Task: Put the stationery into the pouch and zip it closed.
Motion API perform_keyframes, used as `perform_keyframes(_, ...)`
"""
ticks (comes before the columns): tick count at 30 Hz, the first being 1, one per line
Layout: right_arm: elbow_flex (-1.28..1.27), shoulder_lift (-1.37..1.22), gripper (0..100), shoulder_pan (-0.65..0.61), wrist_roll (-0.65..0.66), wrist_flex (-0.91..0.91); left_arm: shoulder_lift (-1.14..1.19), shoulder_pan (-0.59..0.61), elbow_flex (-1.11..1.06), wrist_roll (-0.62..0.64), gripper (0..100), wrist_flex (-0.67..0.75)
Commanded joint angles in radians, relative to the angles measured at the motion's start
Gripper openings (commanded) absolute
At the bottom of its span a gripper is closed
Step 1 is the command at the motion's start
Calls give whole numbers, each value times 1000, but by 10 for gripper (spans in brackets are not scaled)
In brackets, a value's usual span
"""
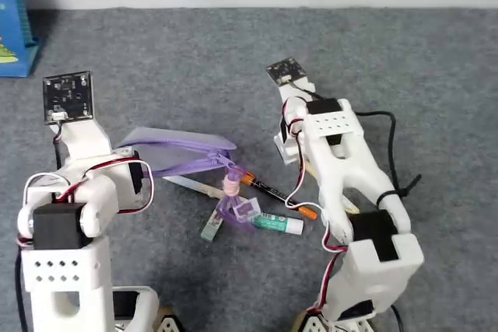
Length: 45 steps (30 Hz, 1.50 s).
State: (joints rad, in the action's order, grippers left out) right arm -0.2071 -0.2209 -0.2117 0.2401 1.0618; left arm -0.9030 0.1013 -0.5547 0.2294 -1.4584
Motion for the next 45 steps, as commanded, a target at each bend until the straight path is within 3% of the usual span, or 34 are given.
perform_keyframes(1, 74, -35, 204, -4, 9, -10, -31, 6, 1, -14, 12, -3)
perform_keyframes(8, 160, -180, 193, -4, 9, -2, -31, 6, 1, -14, 12, -3)
perform_keyframes(13, 215, -236, 9, -4, 9, -1, -31, 6, -1, -14, 12, -6)
perform_keyframes(18, 233, -194, 8, -1, 9, 113, -31, 5, -1, -14, 12, -11)
perform_keyframes(25, 235, 59, 9, 13, 8, 323, -31, -69, 10, -9, 12, -69)
perform_keyframes(34, 238, 476, 9, 4, 5, 625, 0, -77, 101, 9, 12, -157)
perform_keyframes(39, 238, 691, 9, -45, -9, 661, 172, -75, 245, 9, 12, -252)
perform_keyframes(45, 239, 941, 9, -185, -226, 588, 282, -74, 311, 11, 12, -259)
